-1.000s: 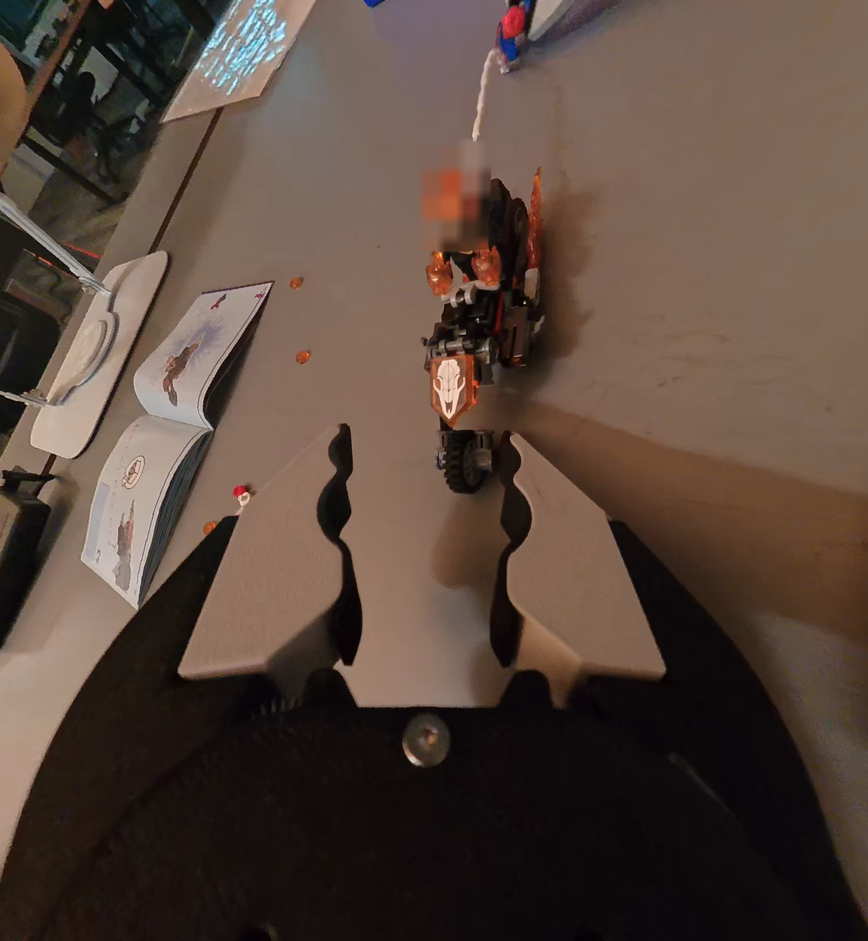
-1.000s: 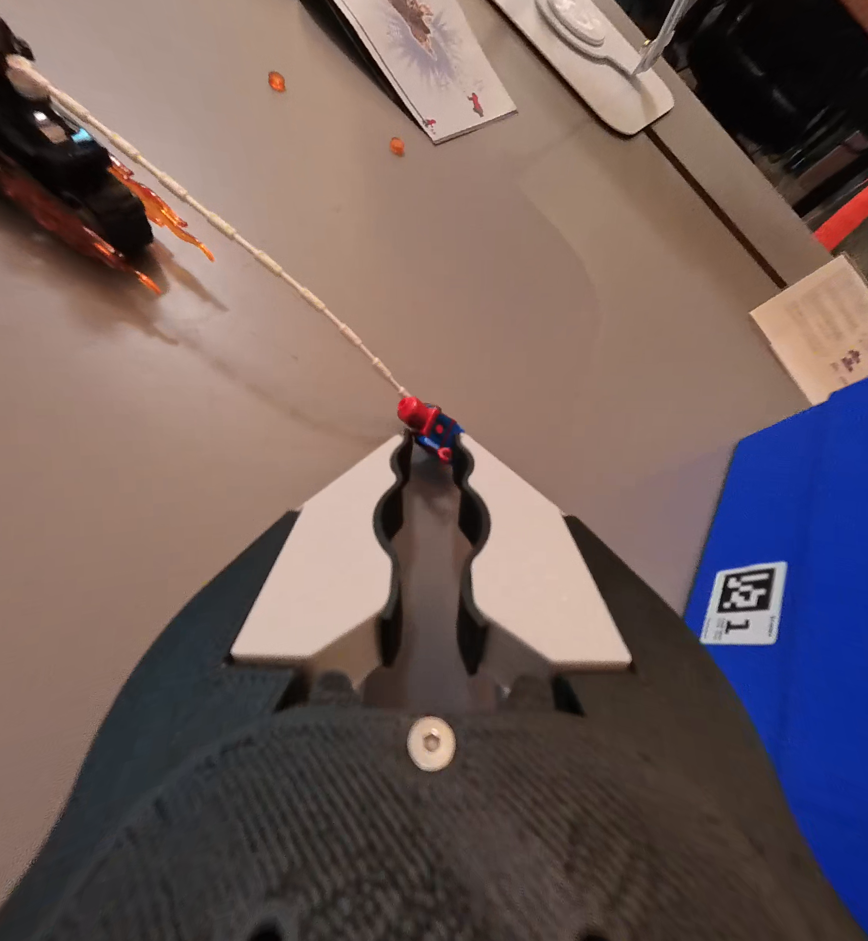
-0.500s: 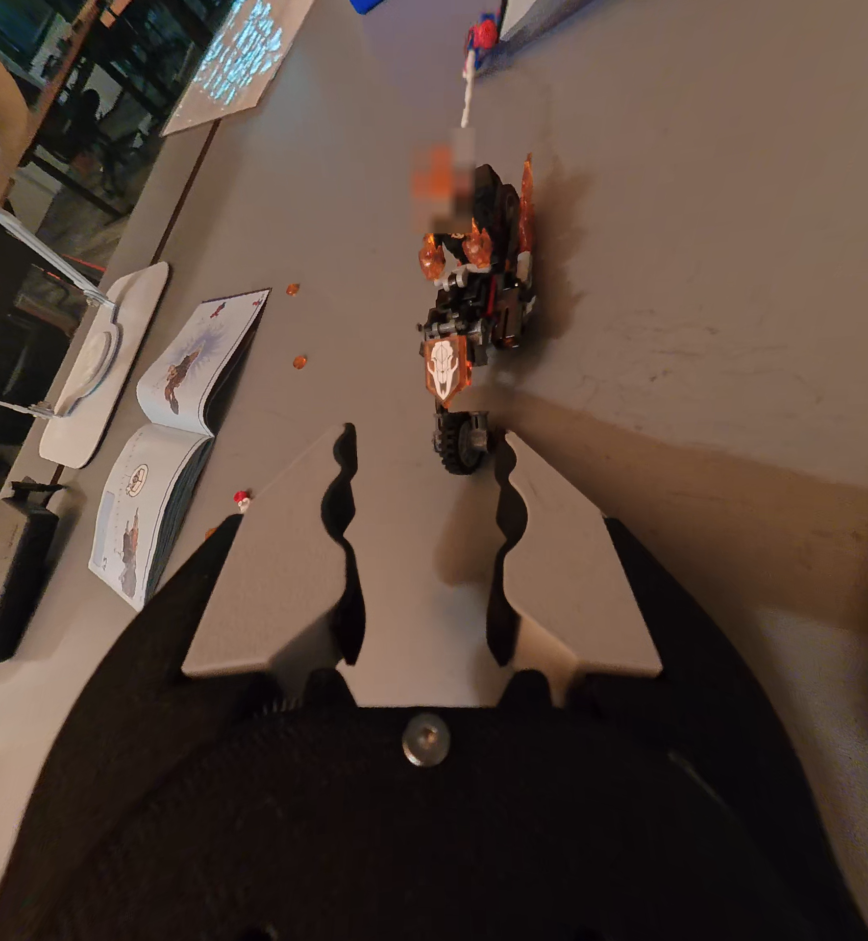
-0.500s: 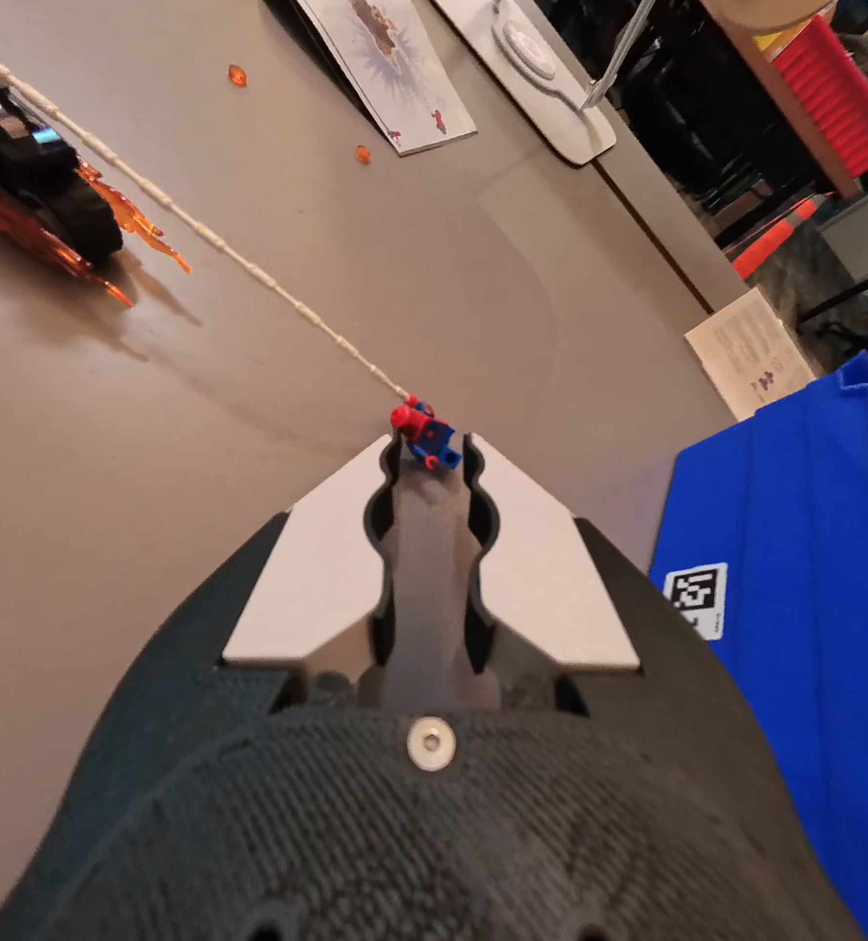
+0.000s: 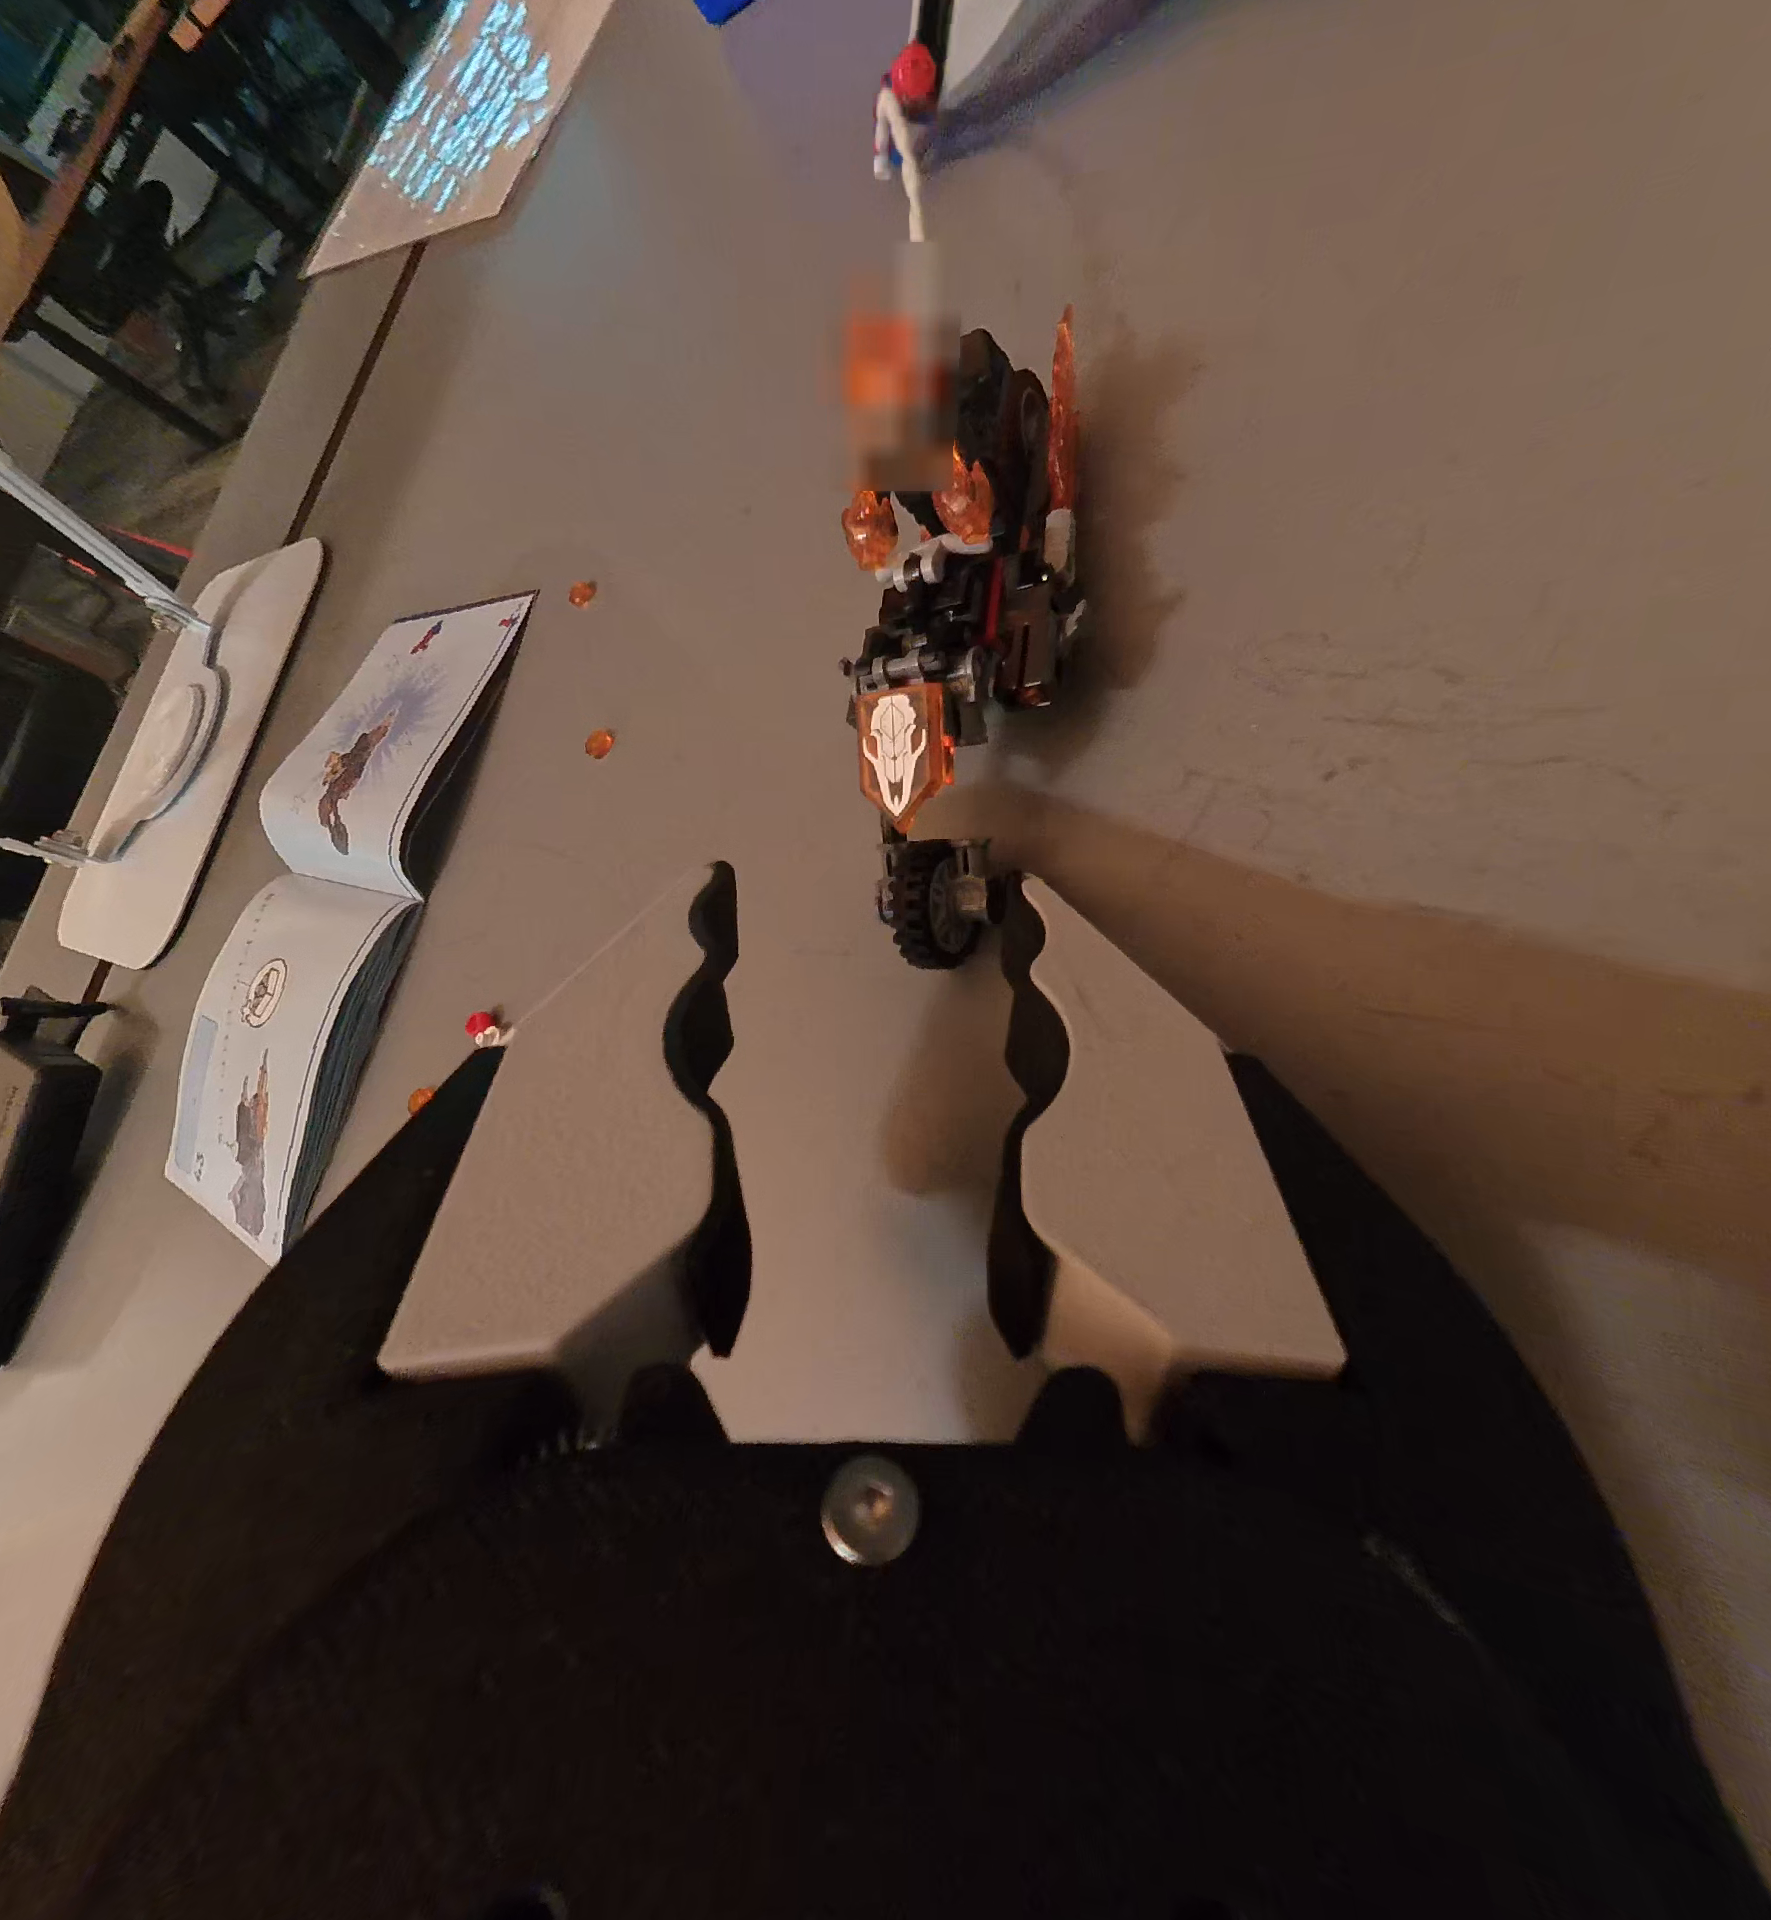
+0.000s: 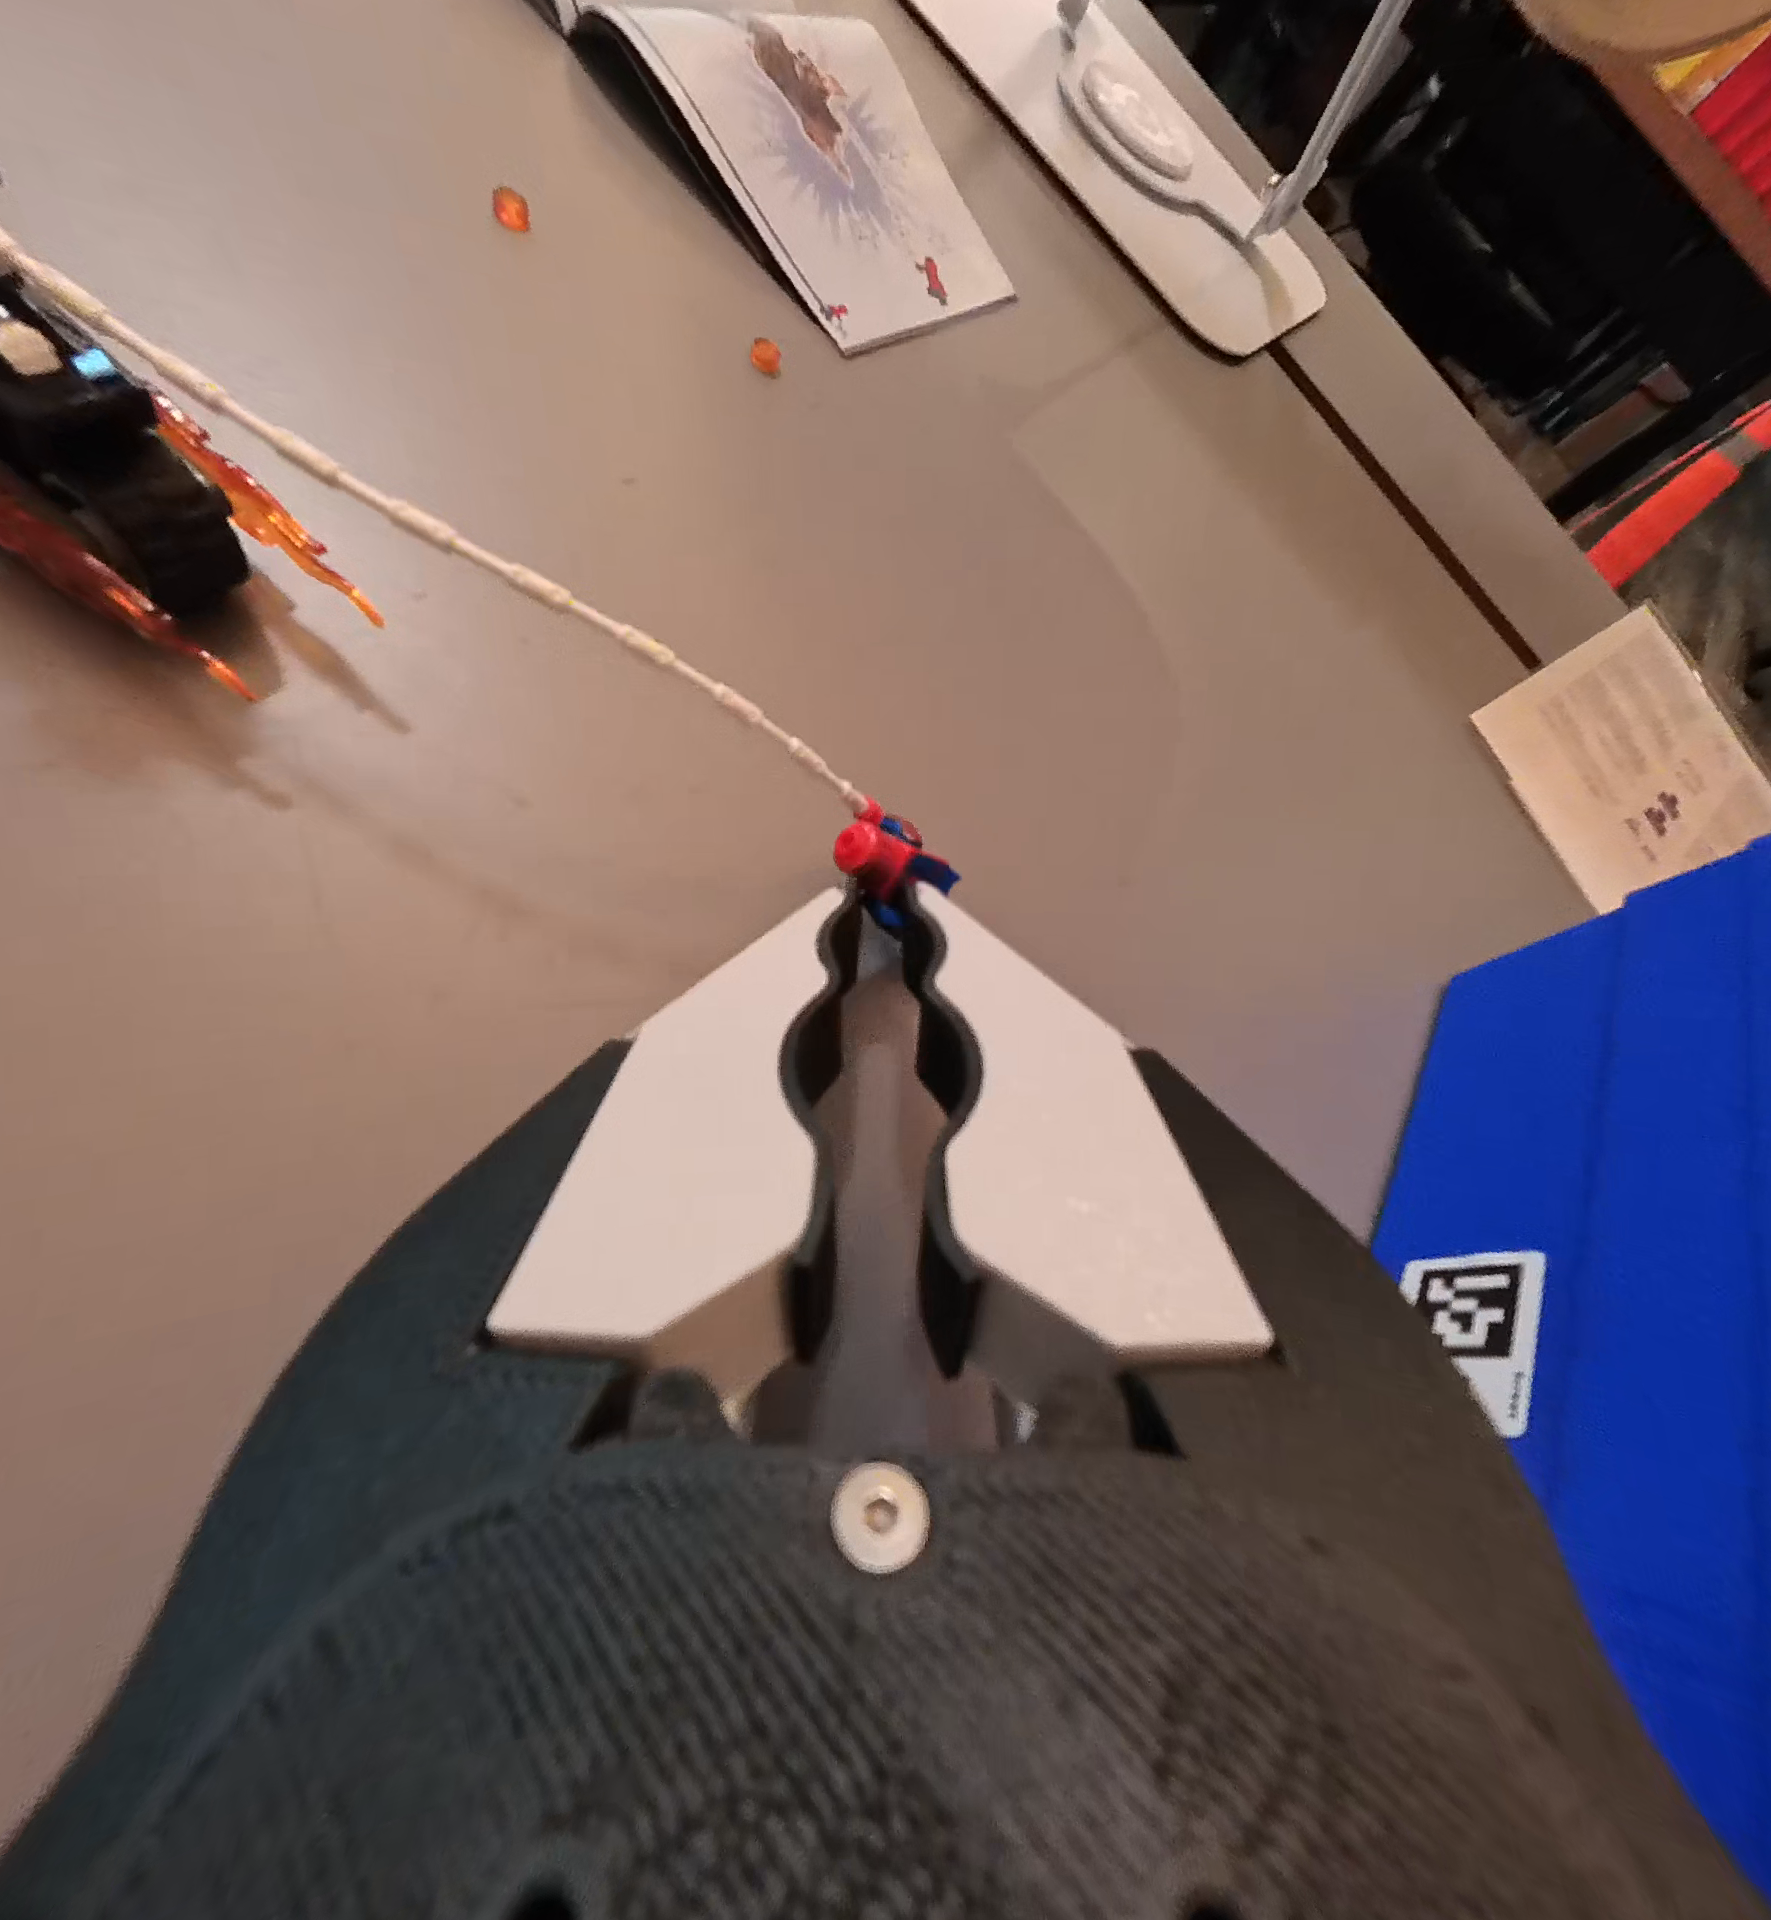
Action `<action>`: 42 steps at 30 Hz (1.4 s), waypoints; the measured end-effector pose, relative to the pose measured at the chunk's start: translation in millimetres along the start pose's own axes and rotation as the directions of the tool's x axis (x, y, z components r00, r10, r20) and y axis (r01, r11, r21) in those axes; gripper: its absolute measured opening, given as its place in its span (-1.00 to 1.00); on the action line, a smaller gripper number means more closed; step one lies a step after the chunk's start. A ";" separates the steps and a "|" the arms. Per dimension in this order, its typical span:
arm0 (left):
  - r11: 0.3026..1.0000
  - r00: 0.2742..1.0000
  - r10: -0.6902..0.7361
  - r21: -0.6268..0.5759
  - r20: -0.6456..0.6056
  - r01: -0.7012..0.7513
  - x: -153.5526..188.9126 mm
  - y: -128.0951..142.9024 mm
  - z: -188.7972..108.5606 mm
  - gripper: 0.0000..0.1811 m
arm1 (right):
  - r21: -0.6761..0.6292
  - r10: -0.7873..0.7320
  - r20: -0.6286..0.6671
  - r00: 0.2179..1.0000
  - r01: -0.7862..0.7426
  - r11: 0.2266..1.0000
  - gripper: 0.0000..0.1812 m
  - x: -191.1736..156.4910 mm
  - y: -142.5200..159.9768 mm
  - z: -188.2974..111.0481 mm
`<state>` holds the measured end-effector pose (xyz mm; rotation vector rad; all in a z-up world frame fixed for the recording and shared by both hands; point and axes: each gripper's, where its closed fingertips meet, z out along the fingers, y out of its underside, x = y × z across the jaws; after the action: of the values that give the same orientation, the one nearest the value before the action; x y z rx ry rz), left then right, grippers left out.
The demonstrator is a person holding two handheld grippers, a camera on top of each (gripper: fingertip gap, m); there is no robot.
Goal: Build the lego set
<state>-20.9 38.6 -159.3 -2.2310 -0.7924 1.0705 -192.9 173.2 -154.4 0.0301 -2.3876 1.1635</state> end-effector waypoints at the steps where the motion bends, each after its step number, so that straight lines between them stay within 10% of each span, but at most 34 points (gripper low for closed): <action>1: 1.000 1.000 -0.001 0.000 -0.001 0.001 0.1 -0.1 0.0 -0.45 | 0.018 0.010 0.003 1.000 -0.010 1.000 -0.94 0.6 -2.1 -2.0; 19: 1.000 1.000 0.024 0.004 0.020 -0.024 0.1 -0.8 -0.8 -0.47 | -0.157 0.299 0.285 0.911 -0.264 0.952 -0.98 -26.1 -2.3 -33.8; 42: 0.999 0.999 0.040 0.004 0.031 -0.040 0.5 -1.1 -1.0 -0.50 | -0.001 0.292 0.198 0.936 -0.297 0.955 -0.69 1.3 -7.6 -51.6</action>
<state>-20.1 39.5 -158.2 -2.2408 -0.7602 1.1267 -171.2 207.2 -121.3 -0.2221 -2.6137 1.3875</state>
